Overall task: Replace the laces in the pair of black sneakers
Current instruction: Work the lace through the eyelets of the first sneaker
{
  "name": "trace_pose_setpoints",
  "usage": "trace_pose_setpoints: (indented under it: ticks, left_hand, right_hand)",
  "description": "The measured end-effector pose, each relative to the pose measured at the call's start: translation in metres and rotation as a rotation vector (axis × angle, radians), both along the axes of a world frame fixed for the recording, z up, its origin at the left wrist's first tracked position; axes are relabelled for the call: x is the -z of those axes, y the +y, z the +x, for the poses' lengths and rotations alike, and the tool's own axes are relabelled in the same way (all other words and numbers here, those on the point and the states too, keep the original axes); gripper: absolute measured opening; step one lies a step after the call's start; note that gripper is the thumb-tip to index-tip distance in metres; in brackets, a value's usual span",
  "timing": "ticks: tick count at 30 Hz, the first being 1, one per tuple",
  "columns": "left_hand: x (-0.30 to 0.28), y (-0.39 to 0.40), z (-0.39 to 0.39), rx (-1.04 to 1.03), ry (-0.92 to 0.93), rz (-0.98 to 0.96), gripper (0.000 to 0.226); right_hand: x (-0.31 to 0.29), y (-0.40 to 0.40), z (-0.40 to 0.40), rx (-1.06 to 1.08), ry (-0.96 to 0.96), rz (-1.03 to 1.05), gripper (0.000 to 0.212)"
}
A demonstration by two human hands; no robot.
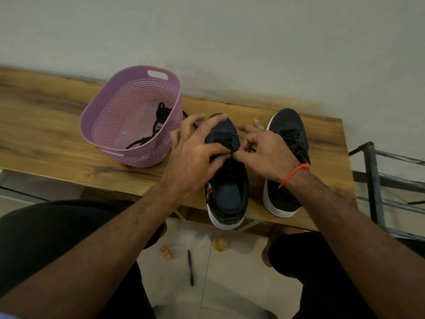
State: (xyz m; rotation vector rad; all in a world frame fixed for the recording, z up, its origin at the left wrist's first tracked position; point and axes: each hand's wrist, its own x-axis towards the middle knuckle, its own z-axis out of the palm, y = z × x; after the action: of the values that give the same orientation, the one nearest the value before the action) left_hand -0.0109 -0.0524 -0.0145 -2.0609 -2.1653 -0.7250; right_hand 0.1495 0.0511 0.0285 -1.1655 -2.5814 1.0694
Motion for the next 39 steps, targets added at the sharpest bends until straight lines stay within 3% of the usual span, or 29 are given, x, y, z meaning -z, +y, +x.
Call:
trace_pose_setpoints:
  ticks: [2,7,9,11,14,19,22,24,26,32,39]
  left_hand:
    - [-0.002,0.002,-0.004,-0.042,-0.041,0.059,0.017]
    - [-0.017,0.005,-0.027,-0.499,-0.411,0.283,0.015]
    - [-0.020,0.003,-0.020,-0.452,-0.283,0.183,0.028]
    - [-0.018,0.001,-0.008,-0.247,-0.086,0.074,0.038]
    - [-0.007,-0.001,0.002,-0.044,0.041,-0.025,0.028]
    - [-0.004,-0.001,0.002,-0.013,0.112,-0.034,0.020]
    - [-0.017,0.001,-0.012,-0.229,0.137,0.082,0.022]
    - [-0.024,0.001,-0.026,-0.457,0.013,0.153,0.024]
    - [-0.027,0.002,-0.033,-0.529,-0.112,0.173,0.026]
    - [-0.013,0.003,-0.007,-0.058,0.088,-0.061,0.034]
    - [-0.012,0.003,-0.003,0.000,0.104,-0.125,0.025]
  right_hand:
    - [-0.001,0.000,0.001,0.001,-0.001,0.017,0.020]
    - [-0.001,0.001,0.003,-0.017,-0.004,0.078,0.014]
    - [0.001,0.000,0.002,-0.017,0.000,0.067,0.013]
    - [0.001,-0.001,0.001,-0.011,0.010,0.048,0.014]
    - [0.002,0.000,0.003,0.007,0.046,0.027,0.012]
    - [0.004,0.001,0.003,-0.007,0.035,0.031,0.015]
    - [0.004,0.001,0.001,-0.007,0.026,0.026,0.017]
    - [0.005,0.001,0.000,-0.014,0.024,0.030,0.016]
    - [0.006,0.002,0.000,-0.016,0.030,0.028,0.016]
    - [0.009,0.003,0.002,0.018,0.049,-0.027,0.013]
    - [0.009,0.003,0.000,0.009,0.033,0.005,0.008]
